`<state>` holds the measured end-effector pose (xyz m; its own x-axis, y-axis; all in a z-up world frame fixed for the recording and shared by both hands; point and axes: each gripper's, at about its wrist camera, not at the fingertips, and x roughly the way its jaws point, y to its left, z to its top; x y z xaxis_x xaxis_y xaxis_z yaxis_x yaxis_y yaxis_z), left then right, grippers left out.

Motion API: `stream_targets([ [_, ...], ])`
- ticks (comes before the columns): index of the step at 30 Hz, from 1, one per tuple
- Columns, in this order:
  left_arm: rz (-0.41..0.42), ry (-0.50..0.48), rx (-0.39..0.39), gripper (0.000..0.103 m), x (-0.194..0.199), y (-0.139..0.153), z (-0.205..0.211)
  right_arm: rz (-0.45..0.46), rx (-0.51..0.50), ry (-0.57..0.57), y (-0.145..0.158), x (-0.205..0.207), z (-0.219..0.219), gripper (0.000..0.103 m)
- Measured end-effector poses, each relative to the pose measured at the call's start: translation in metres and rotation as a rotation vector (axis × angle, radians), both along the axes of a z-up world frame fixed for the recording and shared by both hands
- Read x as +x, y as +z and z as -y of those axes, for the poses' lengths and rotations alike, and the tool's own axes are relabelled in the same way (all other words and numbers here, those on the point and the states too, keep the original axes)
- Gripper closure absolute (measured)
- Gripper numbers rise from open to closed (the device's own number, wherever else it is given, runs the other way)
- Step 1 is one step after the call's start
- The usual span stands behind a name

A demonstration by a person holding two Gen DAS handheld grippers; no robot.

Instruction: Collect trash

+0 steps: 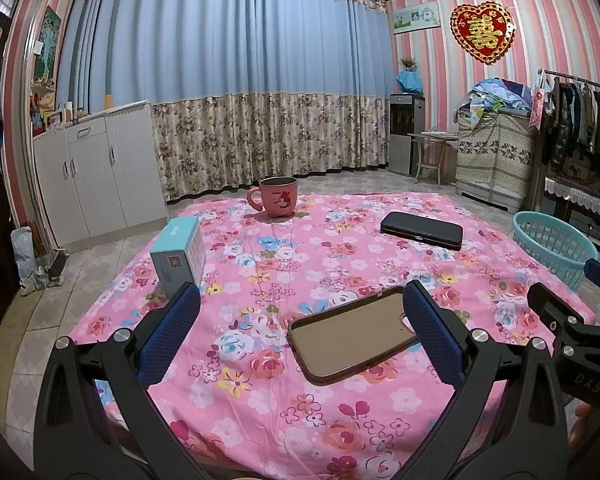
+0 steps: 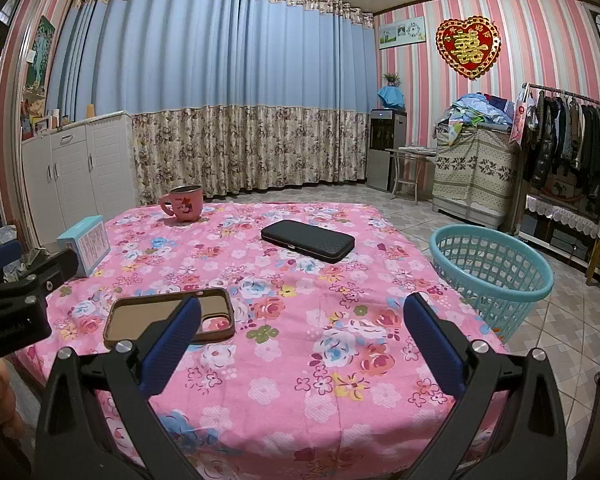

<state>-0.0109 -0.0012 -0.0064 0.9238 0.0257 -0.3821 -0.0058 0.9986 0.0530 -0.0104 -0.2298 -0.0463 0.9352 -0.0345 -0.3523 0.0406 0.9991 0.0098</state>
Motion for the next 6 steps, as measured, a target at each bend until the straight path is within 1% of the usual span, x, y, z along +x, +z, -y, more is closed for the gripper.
stream_targets([
  [6, 0.001, -0.013, -0.002, 0.005, -0.0011, 0.0024, 0.0013, -0.001, 0.001, 0.001, -0.0005, -0.0002, 0.0001, 0.004],
])
